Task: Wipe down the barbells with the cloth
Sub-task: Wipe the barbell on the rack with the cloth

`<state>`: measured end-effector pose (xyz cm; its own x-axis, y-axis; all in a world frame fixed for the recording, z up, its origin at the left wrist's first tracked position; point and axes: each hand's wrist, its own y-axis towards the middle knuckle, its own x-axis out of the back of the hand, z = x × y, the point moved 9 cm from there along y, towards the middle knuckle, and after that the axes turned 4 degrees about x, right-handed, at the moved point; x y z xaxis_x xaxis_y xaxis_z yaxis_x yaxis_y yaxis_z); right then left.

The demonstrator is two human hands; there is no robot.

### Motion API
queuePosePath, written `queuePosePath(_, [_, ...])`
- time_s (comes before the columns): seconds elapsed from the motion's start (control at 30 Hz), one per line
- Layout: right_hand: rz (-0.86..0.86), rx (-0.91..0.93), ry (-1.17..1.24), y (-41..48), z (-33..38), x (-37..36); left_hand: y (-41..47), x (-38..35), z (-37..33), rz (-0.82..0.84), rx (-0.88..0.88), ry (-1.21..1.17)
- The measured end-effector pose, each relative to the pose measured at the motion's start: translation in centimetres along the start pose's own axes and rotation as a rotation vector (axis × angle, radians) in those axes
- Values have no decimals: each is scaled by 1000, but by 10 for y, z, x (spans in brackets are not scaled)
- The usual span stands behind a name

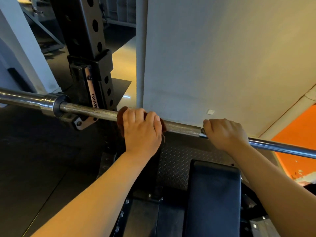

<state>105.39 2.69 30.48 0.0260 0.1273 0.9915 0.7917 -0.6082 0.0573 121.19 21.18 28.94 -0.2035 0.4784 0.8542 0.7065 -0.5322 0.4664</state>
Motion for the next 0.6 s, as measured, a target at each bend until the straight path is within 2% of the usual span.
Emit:
queuePosePath(0.1, [-33,-32,52,-2,-3,1,-7,-1,-29,6,-97,-20])
queuePosePath(0.23, [-115,-36,37,-4,-4,4,-3,0,-20,25,-222,21])
queuePosePath(0.33, [-136,-13,47,-2,-3,5,2,2,-17,-9,-130,3])
queuePosePath(0.43, [-109,5,71,-2,-2,6,-3,-1,-52,-17,-80,-32])
queuePosePath(0.53, [-126,26,122,-3,-1,7,-13,-2,-94,2,-257,-81])
queuePosePath(0.6, [-127,48,191,-5,-5,9,-10,-4,-97,24,-342,-55])
